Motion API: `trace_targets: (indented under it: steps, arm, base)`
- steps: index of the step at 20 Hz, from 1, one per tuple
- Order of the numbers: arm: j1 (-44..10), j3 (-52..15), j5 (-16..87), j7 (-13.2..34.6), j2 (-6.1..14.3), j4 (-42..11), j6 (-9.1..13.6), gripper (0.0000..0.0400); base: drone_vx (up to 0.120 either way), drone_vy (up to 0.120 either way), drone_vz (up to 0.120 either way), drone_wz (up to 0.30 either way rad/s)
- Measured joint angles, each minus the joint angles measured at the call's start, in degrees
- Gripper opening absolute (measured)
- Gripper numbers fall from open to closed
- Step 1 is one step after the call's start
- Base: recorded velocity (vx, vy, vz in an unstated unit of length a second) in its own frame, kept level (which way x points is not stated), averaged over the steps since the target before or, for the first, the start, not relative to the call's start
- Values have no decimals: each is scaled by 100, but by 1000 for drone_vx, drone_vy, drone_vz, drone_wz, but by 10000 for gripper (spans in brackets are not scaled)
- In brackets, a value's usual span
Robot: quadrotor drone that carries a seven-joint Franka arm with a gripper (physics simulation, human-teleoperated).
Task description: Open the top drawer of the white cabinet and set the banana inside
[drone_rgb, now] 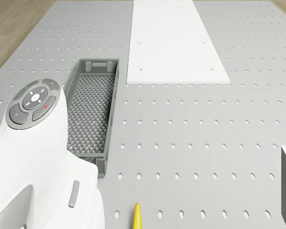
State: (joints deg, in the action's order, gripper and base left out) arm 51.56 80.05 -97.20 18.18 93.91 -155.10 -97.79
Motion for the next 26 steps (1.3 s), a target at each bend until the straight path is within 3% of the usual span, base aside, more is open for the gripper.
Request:
trace_targets:
  steps: [17,26]
  arm:
    - [-7,1,-26,1,-49,-3,49,400]
    - [-10,2,-32,2,-63,-4,61,400]
  base:
    - [120,0,-120,0]
    - [31,0,-120,0]
